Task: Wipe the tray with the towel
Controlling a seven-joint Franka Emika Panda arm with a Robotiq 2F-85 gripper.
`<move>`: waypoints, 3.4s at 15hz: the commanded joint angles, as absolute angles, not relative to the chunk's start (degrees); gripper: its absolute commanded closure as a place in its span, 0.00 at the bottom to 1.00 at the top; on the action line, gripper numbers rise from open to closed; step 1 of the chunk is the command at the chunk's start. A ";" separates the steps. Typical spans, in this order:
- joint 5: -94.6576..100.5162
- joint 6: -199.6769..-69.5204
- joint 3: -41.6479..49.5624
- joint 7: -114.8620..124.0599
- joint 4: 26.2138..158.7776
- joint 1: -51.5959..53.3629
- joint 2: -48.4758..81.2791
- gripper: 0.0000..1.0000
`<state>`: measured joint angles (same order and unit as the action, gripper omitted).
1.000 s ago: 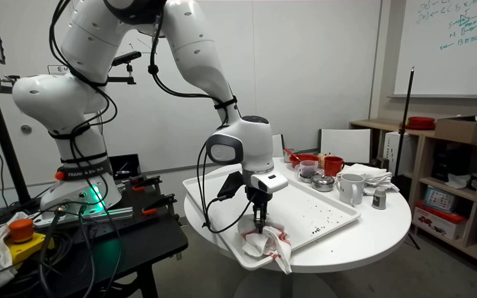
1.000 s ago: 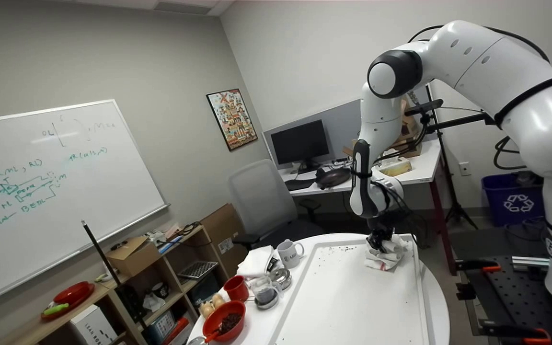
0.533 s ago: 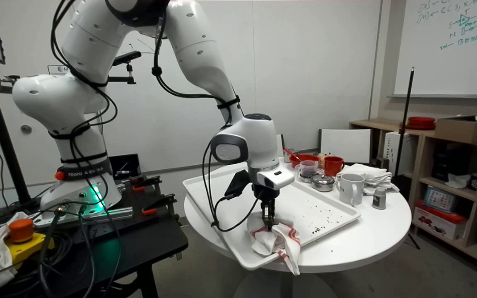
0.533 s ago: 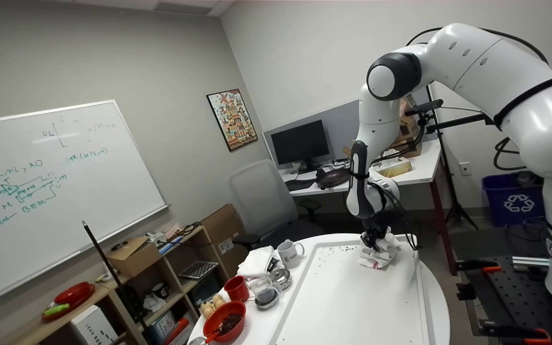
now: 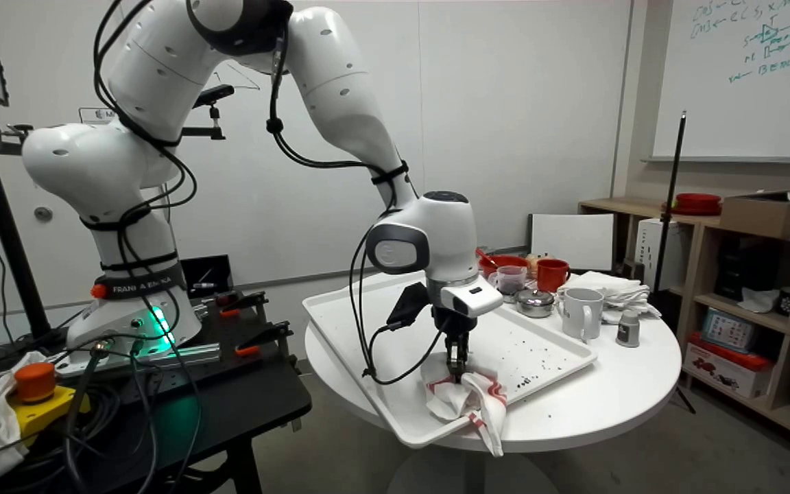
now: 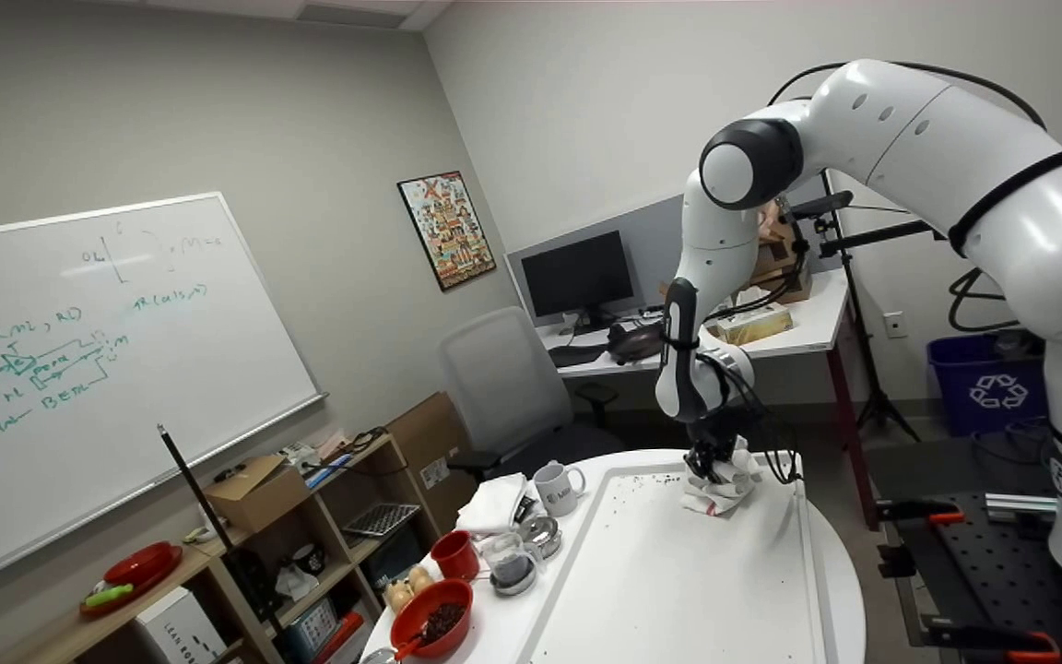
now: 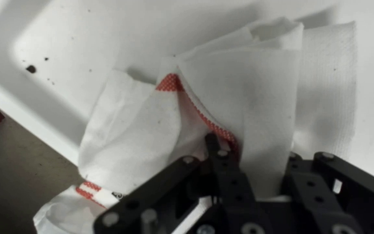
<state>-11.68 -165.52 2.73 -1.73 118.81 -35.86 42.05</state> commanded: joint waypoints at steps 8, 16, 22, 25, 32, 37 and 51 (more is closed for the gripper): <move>-13.27 -157.94 6.95 4.46 106.76 -30.01 47.67 0.93; -13.35 -154.06 8.51 7.08 99.85 -27.98 49.90 0.93; -13.22 -151.64 8.99 8.01 96.09 -27.36 51.49 0.93; -13.06 -150.46 9.31 8.62 94.36 -26.98 52.30 0.93; -12.83 -147.16 9.63 9.49 89.11 -26.09 54.54 0.93; -13.06 -146.68 9.18 9.32 85.91 -26.21 55.78 0.93; -13.07 -147.80 8.23 8.00 83.15 -26.46 54.93 0.93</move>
